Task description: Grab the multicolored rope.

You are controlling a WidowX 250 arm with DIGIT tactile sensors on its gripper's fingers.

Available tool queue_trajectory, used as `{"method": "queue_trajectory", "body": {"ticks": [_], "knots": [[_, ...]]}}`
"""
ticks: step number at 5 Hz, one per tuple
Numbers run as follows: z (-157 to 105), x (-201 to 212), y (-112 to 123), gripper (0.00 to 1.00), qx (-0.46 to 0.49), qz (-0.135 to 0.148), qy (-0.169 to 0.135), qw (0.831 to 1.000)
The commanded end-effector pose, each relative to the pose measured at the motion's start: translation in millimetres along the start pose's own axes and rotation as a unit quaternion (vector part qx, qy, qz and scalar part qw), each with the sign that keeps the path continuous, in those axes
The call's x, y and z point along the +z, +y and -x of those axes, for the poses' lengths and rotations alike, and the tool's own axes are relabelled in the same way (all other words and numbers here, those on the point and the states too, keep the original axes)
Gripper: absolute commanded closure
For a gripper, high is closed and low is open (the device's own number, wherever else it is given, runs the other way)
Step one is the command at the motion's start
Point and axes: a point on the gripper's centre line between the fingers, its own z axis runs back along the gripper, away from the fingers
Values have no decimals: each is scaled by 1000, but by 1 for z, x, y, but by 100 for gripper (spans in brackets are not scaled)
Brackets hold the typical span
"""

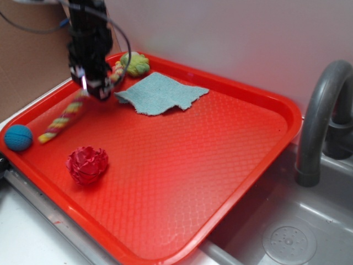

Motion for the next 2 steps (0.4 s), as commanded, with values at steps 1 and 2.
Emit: {"method": "queue_trajectory", "body": {"ticks": [1,2], "knots": [[5,103,3,100,26,42,-43,998],[13,123,4,100,24,67,-49,996]]}}
